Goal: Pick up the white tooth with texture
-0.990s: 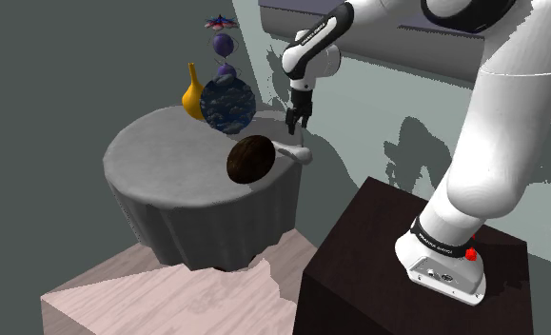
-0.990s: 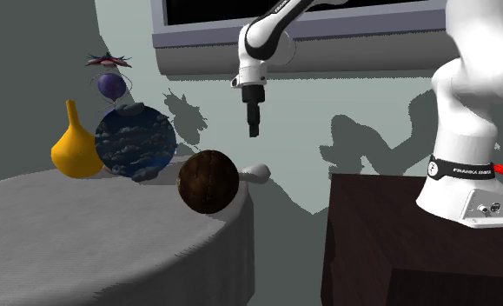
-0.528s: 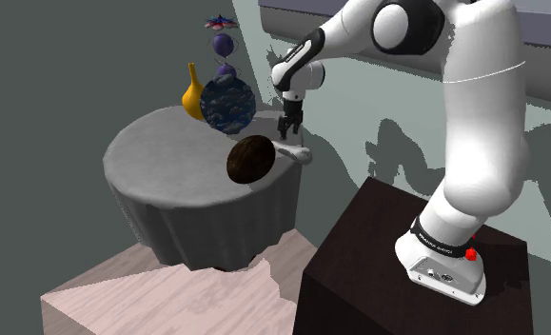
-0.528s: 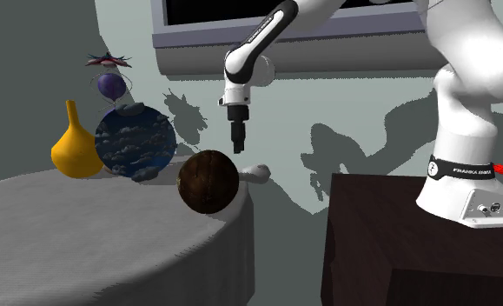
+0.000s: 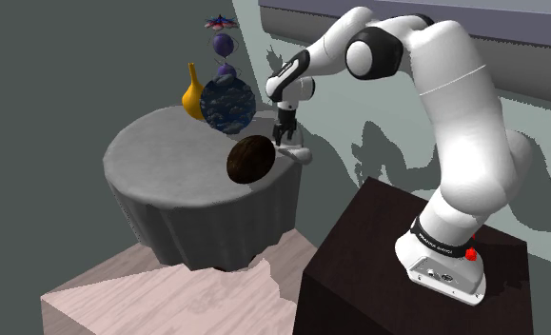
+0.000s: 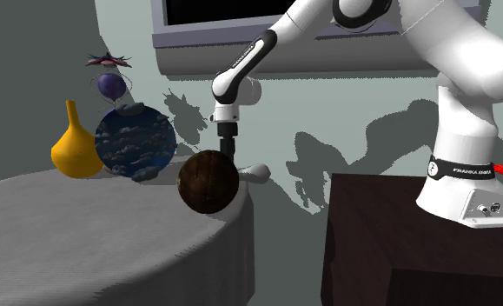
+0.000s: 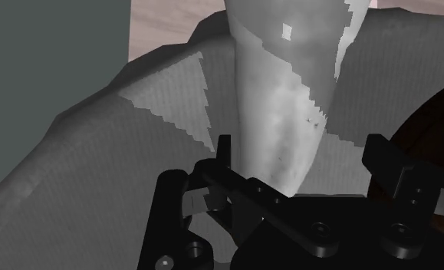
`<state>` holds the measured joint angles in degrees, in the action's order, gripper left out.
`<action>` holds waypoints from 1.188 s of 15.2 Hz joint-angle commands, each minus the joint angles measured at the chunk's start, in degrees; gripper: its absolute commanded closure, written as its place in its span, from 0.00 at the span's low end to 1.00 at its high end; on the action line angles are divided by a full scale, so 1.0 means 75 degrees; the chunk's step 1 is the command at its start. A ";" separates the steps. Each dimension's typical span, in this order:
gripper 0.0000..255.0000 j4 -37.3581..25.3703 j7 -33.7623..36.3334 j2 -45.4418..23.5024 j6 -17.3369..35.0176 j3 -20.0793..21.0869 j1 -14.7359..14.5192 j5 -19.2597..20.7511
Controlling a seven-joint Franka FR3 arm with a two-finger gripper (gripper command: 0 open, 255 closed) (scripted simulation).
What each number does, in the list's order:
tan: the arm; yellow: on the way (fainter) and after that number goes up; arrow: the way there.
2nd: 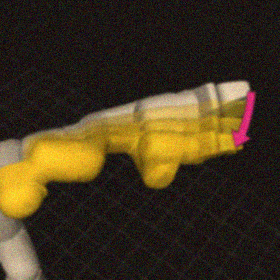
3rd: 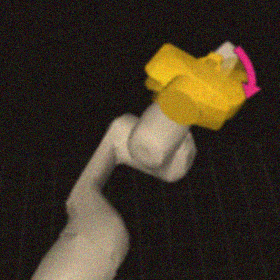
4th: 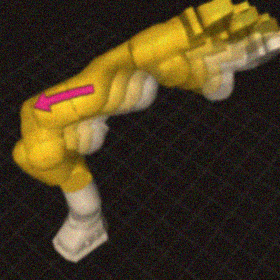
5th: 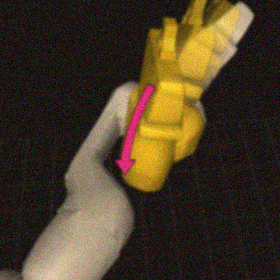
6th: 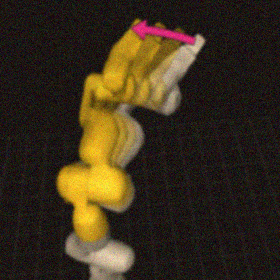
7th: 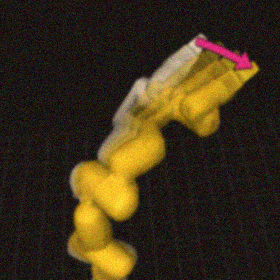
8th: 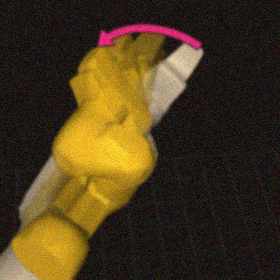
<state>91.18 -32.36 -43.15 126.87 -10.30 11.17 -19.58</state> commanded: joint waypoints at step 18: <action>1.00 -0.0109 -0.0060 -0.0296 0.0186 0.0052 0.0043 -0.0062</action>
<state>90.11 -32.87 -45.87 128.48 -9.83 11.55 -20.12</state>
